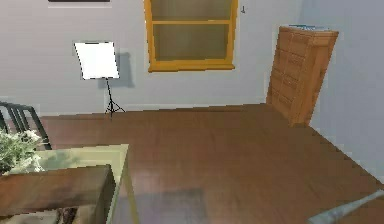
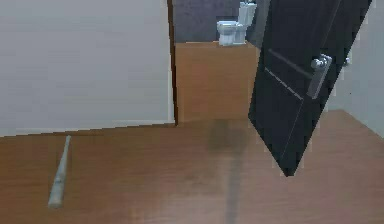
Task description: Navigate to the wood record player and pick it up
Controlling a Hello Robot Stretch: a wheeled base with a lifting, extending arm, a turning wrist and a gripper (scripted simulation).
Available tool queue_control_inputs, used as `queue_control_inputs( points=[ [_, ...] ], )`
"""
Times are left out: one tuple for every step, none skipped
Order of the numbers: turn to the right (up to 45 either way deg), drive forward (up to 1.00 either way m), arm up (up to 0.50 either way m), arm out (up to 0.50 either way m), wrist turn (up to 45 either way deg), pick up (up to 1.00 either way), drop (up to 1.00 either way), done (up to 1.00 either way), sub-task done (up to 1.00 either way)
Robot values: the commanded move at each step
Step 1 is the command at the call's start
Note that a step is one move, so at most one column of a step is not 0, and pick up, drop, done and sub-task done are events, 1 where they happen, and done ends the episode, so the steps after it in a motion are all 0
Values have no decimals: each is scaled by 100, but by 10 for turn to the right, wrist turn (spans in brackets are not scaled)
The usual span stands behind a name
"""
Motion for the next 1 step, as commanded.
queue_control_inputs(
  points=[
    [0,30,0,0,0,0,0,0,0]
  ],
)
